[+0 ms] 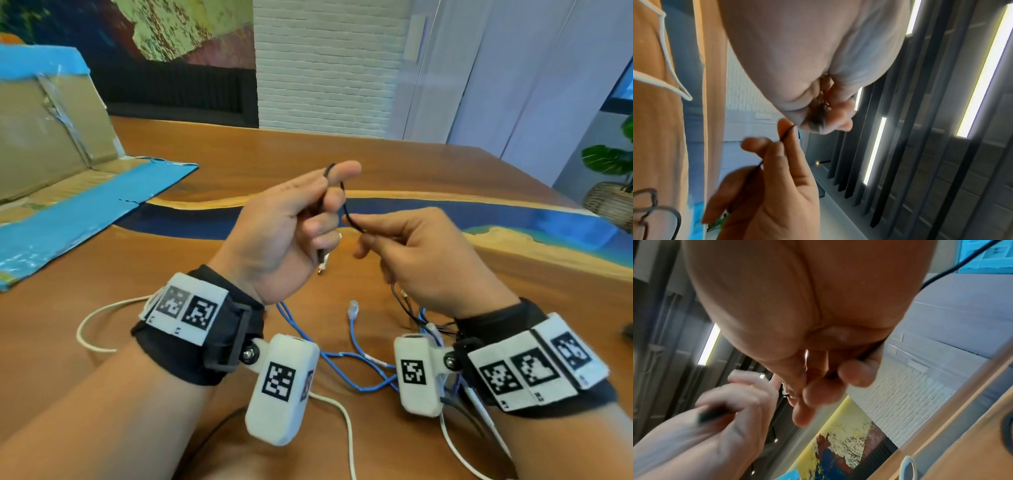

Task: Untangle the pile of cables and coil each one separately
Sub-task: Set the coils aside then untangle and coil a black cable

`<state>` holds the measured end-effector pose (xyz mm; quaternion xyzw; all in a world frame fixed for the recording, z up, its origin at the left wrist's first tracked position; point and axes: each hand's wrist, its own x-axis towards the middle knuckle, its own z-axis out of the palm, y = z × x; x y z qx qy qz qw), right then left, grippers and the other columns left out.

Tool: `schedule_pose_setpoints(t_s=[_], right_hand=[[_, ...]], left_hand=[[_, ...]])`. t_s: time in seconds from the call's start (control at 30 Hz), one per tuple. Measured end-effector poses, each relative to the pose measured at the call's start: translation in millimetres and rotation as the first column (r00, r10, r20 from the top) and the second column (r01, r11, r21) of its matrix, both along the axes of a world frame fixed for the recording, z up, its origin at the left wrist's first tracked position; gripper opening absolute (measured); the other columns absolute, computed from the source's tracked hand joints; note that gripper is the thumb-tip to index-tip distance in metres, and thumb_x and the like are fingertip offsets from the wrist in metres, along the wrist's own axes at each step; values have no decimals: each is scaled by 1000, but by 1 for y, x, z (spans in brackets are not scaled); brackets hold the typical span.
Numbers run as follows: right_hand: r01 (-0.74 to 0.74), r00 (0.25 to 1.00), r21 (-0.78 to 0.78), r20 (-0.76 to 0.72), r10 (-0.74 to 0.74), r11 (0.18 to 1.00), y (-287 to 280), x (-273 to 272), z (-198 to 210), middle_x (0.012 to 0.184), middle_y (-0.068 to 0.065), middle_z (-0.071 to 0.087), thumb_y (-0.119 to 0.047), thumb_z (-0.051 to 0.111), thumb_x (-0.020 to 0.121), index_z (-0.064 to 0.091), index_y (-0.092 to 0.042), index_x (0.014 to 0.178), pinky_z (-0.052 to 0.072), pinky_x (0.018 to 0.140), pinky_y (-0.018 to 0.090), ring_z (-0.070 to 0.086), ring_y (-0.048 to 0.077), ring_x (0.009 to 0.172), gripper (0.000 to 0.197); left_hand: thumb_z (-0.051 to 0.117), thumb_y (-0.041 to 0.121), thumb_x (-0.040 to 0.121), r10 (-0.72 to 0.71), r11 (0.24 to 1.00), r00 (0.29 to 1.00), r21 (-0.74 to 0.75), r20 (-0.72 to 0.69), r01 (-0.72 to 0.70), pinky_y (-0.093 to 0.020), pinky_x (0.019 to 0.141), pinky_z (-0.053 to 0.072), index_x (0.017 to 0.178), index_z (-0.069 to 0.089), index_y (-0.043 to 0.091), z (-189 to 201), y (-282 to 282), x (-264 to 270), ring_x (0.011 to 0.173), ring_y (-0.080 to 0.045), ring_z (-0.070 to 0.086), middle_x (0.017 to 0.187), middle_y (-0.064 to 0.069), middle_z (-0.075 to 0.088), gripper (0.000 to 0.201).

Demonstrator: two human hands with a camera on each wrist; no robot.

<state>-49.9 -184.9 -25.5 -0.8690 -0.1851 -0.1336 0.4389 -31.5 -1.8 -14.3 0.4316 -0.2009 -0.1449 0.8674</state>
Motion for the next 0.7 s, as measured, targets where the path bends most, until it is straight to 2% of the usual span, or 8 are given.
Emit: schedule_pose_setpoints(t_s=[0.1,0.2,0.27,0.37,0.47,0.53,0.6,0.7], right_hand=[[-19,997,-166,-74,6,986,7,-2,-3,70,-12,73,-19,62,100,78,-29,84,48,55,18,66,15,54,25],[-106,989,-288,-129,72,952,11,-6,-5,64,-2,71,-33,65,98,77,-17,72,50,59,28,62,15,54,32],[-147,985,-235,-119,122,961,12,-8,-3,65,3,69,-32,68,96,79,-13,78,47,62,30,57,14,58,28],[-95,995,-15,-41,95,995,4,-9,6,71,-3,74,-22,74,92,82,-16,85,45,63,23,58,6,63,12],[-43,999,95,37,40,994,-7,-6,7,66,0,73,-20,82,83,77,-9,74,43,60,14,63,0,64,16],[34,994,115,97,-45,993,-13,-2,5,55,-2,61,-27,88,75,69,-5,66,38,52,15,50,3,52,30],[85,986,141,128,-104,986,-17,0,5,55,-6,59,-29,88,75,70,-7,67,37,50,16,46,3,51,29],[94,983,200,139,-123,975,-19,3,6,63,-7,68,-19,74,91,79,-19,89,41,55,11,53,-1,53,6]], left_hand=[[36,9,108,109,991,994,-77,13,-108,-25,74,60,124,64,7,-4,-7,-2,78,-14,70,90,-4,73,32],[38,8,108,258,966,963,-45,77,-255,-34,98,57,120,65,11,-7,-5,3,107,-23,73,101,-6,76,30],[41,5,108,348,924,918,96,188,-370,-34,100,55,119,66,11,-9,-2,9,106,-24,72,97,-8,74,28],[46,3,105,277,788,884,437,376,-433,-33,90,54,112,71,6,-13,-2,10,86,-23,65,82,-6,71,26],[46,13,106,51,699,934,656,353,-286,-39,71,53,95,72,0,-15,-4,4,60,-18,52,61,-6,56,31],[43,28,108,-80,671,948,719,309,-178,-41,63,50,89,73,-1,-14,-4,-1,48,-16,39,53,-6,43,46],[38,32,109,-128,708,956,700,263,-98,-35,54,42,90,73,-2,-12,-3,-4,48,-18,27,53,-5,31,52],[36,21,109,-49,874,980,484,190,-50,-28,50,32,97,69,0,-8,-2,-4,52,-17,15,58,-1,22,41]])
